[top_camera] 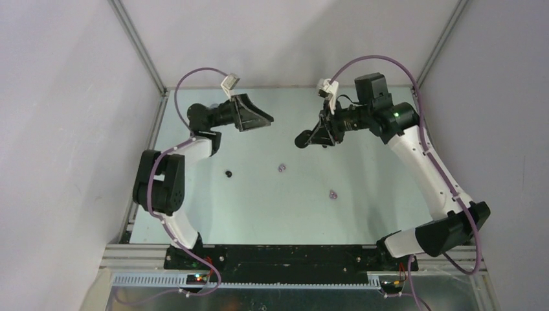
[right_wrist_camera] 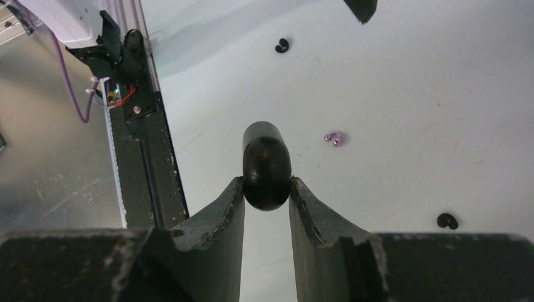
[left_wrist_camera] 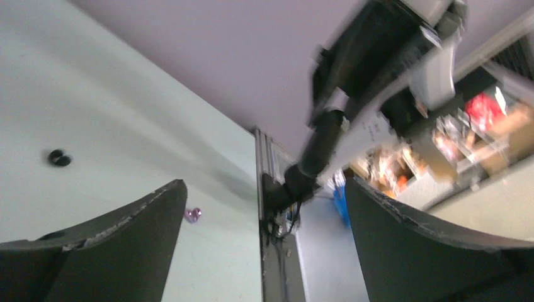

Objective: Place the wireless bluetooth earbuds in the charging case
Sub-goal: Pass from the left arm to the right, then pass from the right arm to the left

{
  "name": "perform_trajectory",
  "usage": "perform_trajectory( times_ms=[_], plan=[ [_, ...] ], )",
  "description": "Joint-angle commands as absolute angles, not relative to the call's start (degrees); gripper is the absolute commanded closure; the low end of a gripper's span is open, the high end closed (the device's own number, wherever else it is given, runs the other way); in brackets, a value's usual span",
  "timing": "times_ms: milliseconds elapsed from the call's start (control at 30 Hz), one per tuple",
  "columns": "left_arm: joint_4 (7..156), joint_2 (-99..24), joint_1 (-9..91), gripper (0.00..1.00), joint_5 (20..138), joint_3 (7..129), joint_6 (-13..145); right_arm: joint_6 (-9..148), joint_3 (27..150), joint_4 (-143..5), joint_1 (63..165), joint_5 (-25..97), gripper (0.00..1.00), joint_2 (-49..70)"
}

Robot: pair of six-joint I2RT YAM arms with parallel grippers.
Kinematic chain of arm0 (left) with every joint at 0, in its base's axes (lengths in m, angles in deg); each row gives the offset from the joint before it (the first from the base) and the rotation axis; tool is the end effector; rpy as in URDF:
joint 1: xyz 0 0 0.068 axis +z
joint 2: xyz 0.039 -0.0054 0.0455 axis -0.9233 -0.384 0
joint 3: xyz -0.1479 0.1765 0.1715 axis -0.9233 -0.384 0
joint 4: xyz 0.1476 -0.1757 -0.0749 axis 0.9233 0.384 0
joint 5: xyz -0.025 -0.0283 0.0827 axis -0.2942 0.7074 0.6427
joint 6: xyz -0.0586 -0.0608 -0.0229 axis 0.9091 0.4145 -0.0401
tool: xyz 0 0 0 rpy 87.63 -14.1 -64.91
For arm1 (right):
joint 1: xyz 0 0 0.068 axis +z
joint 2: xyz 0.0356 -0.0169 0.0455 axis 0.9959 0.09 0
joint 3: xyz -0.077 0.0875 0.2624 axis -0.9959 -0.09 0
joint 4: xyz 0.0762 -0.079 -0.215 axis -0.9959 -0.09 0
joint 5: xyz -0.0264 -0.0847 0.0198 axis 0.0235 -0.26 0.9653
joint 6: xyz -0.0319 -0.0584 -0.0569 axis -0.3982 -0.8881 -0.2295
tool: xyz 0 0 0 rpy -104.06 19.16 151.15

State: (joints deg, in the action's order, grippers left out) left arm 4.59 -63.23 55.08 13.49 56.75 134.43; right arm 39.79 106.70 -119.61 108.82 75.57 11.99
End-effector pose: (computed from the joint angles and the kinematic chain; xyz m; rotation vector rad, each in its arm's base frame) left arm 0.3337 -0.1491 0.3482 0.6721 1.5512 -1.8488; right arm 0.2390 0.1685 0.4111 -1.2408 1.7686 0.9301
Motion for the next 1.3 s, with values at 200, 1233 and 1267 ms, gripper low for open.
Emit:
perform_trajectory(
  times_ms=[200, 1233, 1267],
  plan=[
    [81.67, -38.97, 51.83, 0.01, 55.53, 58.59, 59.41, 45.15, 100.83, -110.4, 106.63, 77.63, 0.89, 2.65],
    [65.43, -22.99, 49.4, 0.01, 38.72, 48.85, 74.26, 89.49, 86.84, -62.88, 94.81, 97.82, 0.9, -5.87],
    [58.95, -23.01, 49.05, 0.01, 36.61, 47.93, 80.22, 91.6, 86.64, -59.31, 94.83, 95.0, 0.9, -4.86]
  ],
)
